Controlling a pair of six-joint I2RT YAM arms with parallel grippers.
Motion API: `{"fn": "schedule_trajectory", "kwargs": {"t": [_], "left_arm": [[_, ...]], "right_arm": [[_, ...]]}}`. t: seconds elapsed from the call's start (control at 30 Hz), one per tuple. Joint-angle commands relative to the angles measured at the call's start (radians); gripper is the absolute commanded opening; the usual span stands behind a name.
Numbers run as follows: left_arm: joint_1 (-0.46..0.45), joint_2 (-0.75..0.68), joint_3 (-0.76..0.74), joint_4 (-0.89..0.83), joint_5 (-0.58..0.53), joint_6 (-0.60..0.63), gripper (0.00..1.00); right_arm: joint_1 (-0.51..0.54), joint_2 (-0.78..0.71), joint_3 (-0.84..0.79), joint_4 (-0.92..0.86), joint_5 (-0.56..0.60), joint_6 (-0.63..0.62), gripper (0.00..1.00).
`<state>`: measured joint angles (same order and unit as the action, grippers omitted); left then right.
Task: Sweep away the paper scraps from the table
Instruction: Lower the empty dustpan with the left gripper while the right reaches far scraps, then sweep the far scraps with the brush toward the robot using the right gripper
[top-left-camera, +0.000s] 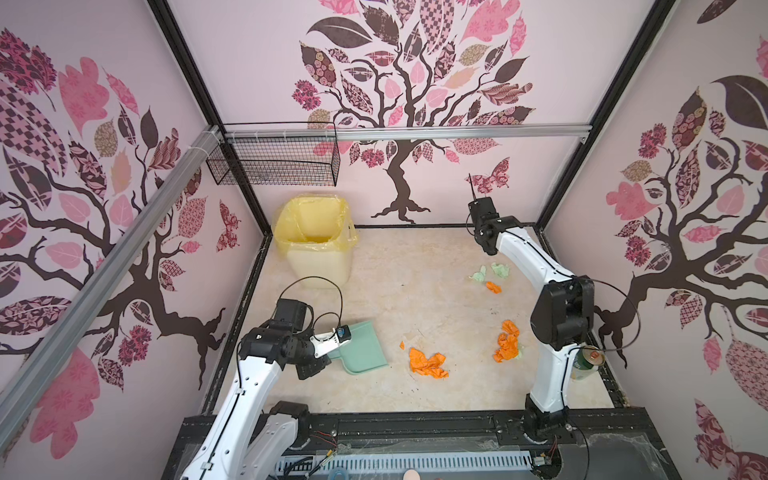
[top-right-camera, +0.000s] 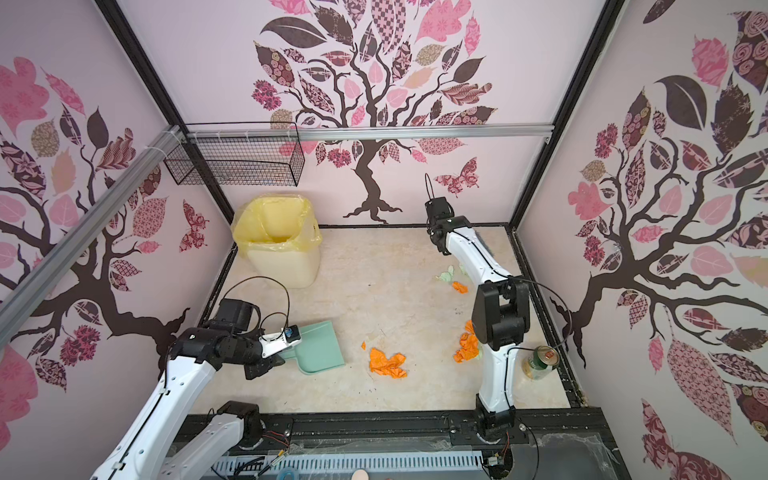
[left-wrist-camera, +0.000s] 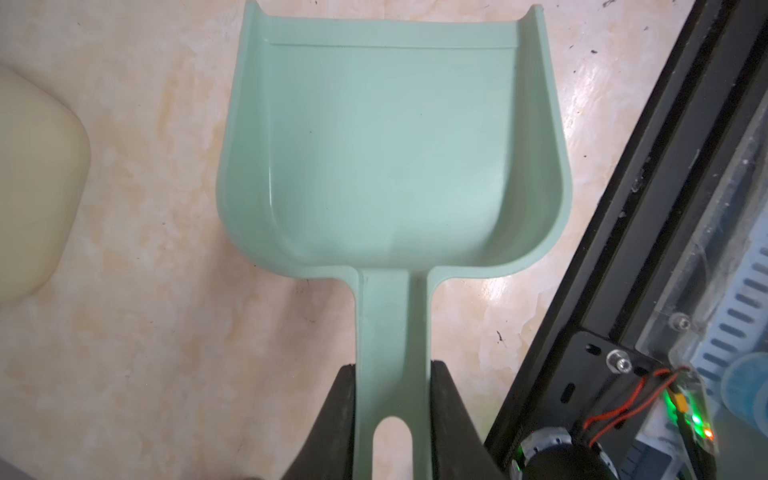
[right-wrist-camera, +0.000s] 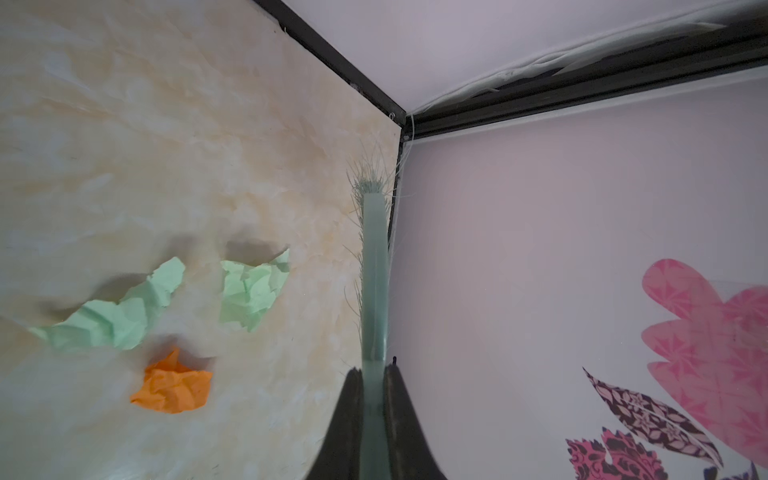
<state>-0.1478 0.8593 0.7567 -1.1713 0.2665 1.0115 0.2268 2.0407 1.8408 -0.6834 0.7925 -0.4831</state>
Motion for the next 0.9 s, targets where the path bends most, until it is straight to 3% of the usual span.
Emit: {"fn": "schedule_trajectory", "kwargs": {"t": [0.0, 0.2, 0.47, 0.87], "left_arm": [[-0.026, 0.008, -0.065, 0.129, 0.014, -0.064, 0.0], [-0.063, 0.047, -0.139, 0.238, -0.027, -0.068, 0.0], [-0.065, 0.123, -0.127, 0.287, -0.016, -0.075, 0.0], [-0.065, 0.245, -0.064, 0.302, -0.009, -0.076, 0.0]], "right_arm": [[-0.005, 0.098, 0.023, 0.13, 0.043, -0.11, 0.0], [0.014, 0.184, 0.017, 0.063, 0.043, -0.058, 0.0], [0.143, 0.011, -0.321, 0.104, 0.036, 0.007, 0.0], [0.475, -0.176, -0.424, -0.262, -0.063, 0.395, 0.0]]}}
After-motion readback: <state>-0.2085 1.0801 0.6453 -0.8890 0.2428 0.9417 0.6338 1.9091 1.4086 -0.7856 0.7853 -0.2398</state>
